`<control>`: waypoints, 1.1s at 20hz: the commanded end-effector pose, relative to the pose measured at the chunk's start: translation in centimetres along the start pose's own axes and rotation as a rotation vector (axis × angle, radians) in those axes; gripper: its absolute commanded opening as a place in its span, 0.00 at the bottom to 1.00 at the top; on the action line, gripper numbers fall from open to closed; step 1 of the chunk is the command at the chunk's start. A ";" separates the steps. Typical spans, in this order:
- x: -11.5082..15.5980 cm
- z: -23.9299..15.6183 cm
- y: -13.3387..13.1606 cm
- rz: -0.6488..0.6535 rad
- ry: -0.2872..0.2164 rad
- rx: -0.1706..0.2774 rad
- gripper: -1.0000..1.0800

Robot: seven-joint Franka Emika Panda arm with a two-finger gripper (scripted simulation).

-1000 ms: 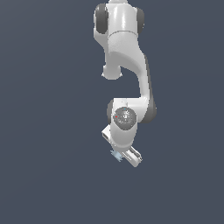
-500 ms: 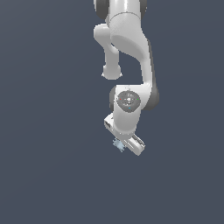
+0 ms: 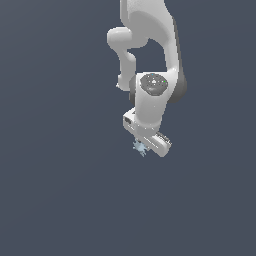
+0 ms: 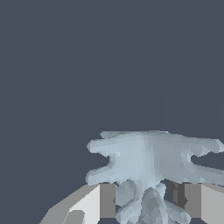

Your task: Pick up the object and move it to a goal position.

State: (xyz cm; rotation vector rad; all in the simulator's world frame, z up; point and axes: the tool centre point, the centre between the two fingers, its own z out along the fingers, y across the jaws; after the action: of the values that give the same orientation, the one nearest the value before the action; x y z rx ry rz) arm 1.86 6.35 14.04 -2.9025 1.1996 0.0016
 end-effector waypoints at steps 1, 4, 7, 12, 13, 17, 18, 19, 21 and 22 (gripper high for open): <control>-1.4 -1.5 0.8 0.000 0.000 0.000 0.00; -3.1 -3.3 1.7 0.000 0.000 0.000 0.00; -4.8 -5.2 2.7 0.000 0.000 0.000 0.00; -7.6 -8.3 4.2 -0.001 0.001 0.000 0.00; -8.2 -8.9 4.5 -0.001 0.001 0.000 0.00; -10.5 -11.5 5.7 0.000 0.002 -0.001 0.00; -11.0 -12.1 6.0 0.000 0.002 -0.001 0.00; -11.5 -12.7 6.3 0.000 0.002 -0.001 0.00; -12.4 -13.7 6.8 0.000 0.002 -0.001 0.00; -12.9 -14.2 7.0 0.000 0.003 -0.001 0.00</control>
State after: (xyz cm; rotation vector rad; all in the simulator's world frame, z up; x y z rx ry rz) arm -11.36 10.26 27.52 -2.9038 1.1993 -0.0017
